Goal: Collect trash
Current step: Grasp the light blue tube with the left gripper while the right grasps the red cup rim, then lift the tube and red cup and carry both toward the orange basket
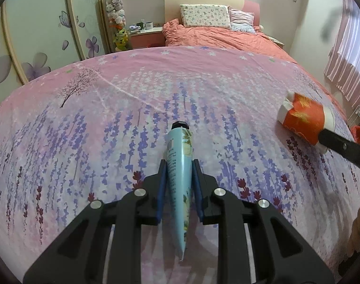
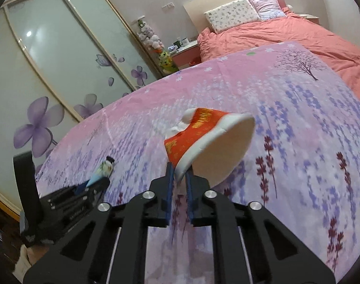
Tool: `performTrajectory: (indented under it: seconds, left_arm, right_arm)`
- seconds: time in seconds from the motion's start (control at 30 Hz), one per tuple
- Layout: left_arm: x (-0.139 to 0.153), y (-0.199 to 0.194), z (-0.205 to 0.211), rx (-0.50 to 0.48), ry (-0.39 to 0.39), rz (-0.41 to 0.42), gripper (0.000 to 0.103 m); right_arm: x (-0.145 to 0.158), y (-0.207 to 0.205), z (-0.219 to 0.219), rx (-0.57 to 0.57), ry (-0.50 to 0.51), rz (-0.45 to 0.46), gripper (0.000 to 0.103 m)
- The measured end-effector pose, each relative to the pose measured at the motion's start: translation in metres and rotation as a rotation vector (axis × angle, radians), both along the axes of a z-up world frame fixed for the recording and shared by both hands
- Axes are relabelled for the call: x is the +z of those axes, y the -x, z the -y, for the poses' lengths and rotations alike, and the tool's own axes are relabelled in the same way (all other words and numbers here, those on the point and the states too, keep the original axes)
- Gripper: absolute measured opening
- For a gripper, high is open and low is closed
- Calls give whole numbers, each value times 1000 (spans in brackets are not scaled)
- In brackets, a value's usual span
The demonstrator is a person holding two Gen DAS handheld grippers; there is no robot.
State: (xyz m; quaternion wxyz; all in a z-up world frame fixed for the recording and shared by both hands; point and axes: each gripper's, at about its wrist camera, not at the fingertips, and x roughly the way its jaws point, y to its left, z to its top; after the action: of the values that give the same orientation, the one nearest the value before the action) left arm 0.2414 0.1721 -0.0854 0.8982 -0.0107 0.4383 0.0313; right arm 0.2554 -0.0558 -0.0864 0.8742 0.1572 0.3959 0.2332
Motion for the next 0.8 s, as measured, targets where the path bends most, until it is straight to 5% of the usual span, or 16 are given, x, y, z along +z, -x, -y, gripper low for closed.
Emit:
performTrajectory:
  seconds: [0.07, 0.3, 0.37, 0.4, 0.53, 0.8]
  left_arm:
    - [0, -1, -1, 0, 5, 0, 23]
    - [-1, -1, -8, 2, 30, 3, 23]
    - [-1, -1, -9, 1, 35, 3, 23]
    - [-1, -1, -9, -1, 36, 3, 23]
    - [0, 0, -9, -16, 64, 10, 29]
    - [0, -10, -11, 15, 108, 21, 39]
  right_arm:
    - [-1, 0, -2, -15, 26, -2, 37]
    - [-8, -10, -14, -31, 103, -23, 37]
    - [-8, -10, -16, -33, 113, -27, 32]
    - [-9, -9, -16, -27, 121, -28, 18]
    - [-1, 2, -11, -76, 202, 20, 8]
    - [-7, 11, 19, -121, 202, 4, 6]
